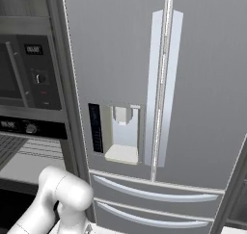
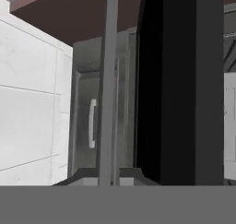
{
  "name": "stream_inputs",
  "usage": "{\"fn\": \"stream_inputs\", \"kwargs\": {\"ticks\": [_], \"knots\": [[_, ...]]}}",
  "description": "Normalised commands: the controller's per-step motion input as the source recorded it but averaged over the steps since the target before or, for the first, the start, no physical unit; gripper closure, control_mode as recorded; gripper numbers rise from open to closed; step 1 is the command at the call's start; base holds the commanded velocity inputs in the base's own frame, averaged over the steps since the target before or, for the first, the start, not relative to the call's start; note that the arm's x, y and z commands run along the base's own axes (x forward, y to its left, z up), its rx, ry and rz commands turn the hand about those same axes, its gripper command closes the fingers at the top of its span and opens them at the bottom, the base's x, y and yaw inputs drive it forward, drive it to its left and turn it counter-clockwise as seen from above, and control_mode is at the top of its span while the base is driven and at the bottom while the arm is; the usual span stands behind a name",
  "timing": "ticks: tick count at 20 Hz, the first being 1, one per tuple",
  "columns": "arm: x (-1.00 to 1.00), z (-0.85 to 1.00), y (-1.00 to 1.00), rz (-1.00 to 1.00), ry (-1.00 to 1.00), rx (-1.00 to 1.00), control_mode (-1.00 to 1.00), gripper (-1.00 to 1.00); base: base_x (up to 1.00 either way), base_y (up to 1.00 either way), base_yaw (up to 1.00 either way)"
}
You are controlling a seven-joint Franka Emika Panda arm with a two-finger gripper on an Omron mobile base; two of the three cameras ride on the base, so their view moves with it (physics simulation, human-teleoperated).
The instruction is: Take the fish from the oven and place it on the plate on the counter.
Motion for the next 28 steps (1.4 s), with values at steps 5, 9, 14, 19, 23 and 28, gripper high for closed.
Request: {"fn": "stream_inputs", "kwargs": {"ticks": [5,9,14,19,23,28], "knots": [[-0.43,0.55,0.06,0.00,-0.04,0.00,-1.00,1.00,0.00,0.00,0.00],[-0.52,0.90,0.03,0.03,-0.15,0.00,-1.00,1.00,0.00,0.00,0.00],[-0.40,1.00,0.02,0.04,-0.15,0.00,-1.00,1.00,0.00,0.00,0.00],[-0.29,1.00,0.00,0.03,-0.12,0.00,-1.00,1.00,0.00,0.00,0.00],[-0.08,1.00,0.00,0.03,-0.04,0.02,-1.00,1.00,0.00,0.00,0.00],[0.26,0.54,-0.06,0.00,0.03,0.01,-1.00,1.00,0.00,0.00,0.00]]}}
